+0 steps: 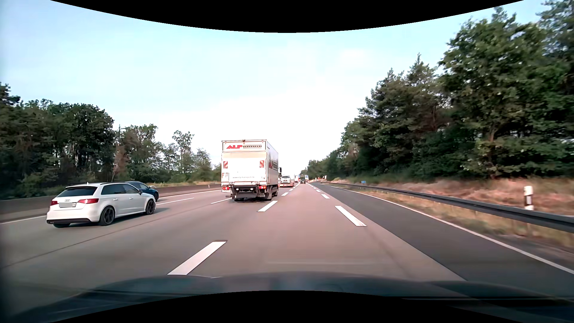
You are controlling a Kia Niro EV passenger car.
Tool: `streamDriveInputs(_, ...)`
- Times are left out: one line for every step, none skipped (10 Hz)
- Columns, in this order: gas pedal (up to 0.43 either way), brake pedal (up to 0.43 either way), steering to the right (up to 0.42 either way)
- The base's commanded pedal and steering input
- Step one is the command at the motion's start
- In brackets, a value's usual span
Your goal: Follow the waypoints while adhering to traffic rules and regulations
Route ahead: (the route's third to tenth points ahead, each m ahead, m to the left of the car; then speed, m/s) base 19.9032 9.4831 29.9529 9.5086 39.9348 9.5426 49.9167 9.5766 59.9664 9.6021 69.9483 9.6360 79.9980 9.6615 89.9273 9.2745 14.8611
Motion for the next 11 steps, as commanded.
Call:
streamDriveInputs(0.000,0.000,-0.005)
streamDriveInputs(0.008,0.000,-0.005)
streamDriveInputs(0.008,0.000,-0.005)
streamDriveInputs(0.039,0.000,-0.005)
streamDriveInputs(0.047,0.000,-0.005)
streamDriveInputs(0.047,0.000,-0.005)
streamDriveInputs(0.047,0.000,-0.005)
streamDriveInputs(0.047,0.000,-0.005)
streamDriveInputs(0.047,0.000,-0.005)
streamDriveInputs(0.047,0.000,-0.005)
streamDriveInputs(0.047,0.000,-0.005)
